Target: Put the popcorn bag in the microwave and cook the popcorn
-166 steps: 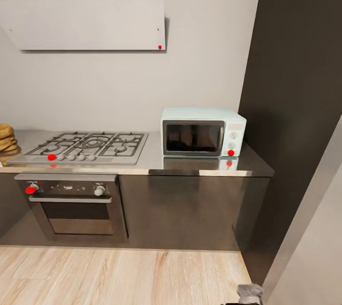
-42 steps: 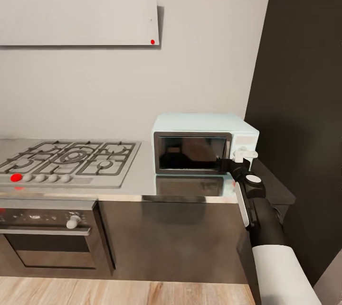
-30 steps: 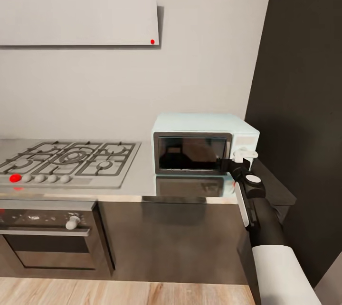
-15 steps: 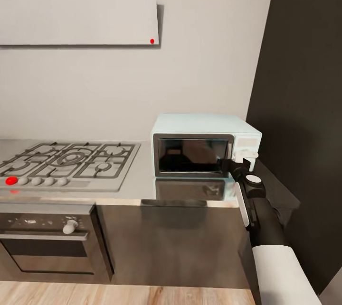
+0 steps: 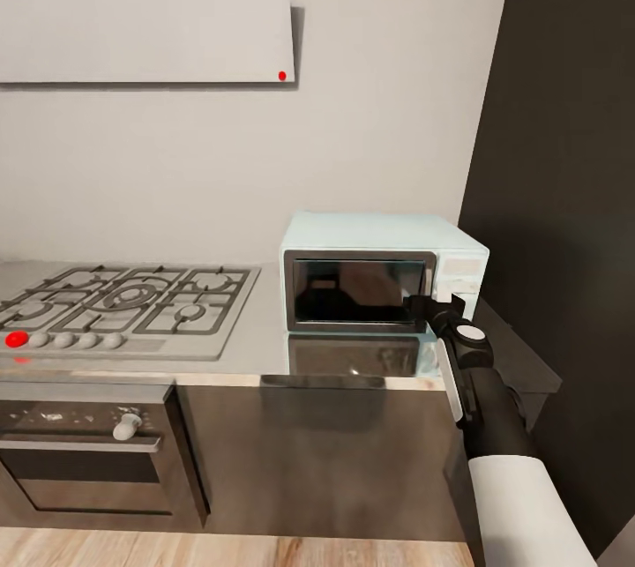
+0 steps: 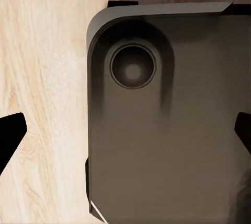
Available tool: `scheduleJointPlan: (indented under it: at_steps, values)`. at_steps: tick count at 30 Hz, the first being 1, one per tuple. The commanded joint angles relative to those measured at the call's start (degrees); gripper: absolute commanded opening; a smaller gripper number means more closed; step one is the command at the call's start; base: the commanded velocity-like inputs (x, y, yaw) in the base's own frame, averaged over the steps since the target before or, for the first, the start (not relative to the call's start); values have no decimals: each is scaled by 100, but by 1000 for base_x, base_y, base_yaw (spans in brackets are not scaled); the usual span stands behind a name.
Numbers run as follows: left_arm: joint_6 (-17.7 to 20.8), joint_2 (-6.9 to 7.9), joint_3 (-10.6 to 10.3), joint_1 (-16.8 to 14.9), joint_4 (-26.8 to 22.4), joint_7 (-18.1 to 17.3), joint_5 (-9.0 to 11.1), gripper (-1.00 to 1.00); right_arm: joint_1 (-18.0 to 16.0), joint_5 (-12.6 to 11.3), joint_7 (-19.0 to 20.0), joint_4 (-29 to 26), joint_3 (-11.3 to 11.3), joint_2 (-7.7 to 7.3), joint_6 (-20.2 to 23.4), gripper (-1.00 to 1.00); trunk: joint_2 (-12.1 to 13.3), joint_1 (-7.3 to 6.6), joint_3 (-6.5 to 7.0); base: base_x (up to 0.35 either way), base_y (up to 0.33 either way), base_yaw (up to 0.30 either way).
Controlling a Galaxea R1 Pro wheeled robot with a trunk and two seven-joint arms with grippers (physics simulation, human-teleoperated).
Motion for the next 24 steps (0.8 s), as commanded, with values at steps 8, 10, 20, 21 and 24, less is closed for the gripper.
scheduleJointPlan:
  at_steps: [8,10,20,21,24]
  values:
    - [-14,-2,-1,-1,-1,5,15,100,-4,41,-1,1,-6,5,33,100,-3,0,-6,0,0,0]
    - [-14,-5,-1,-1,-1,5,15,100,-2,36,-4,1,-11,5,33,100,-3,0,-6,0,0,0]
    - [-14,-7,-1,-4,-1,5,15,100,0,28,-29,161,-15,-18,31,-100,-3,0,-6,0,0,0]
    - [-14,-7,-1,-6,-1,5,15,100,0,26,-32,164,-15,-37,32,-100,-3,0,-6,0,0,0]
    - [-14,-7,-1,-2,-1,5,15,100,-2,24,-33,168,-15,-54,33,-100,-3,0,-6,0,0,0]
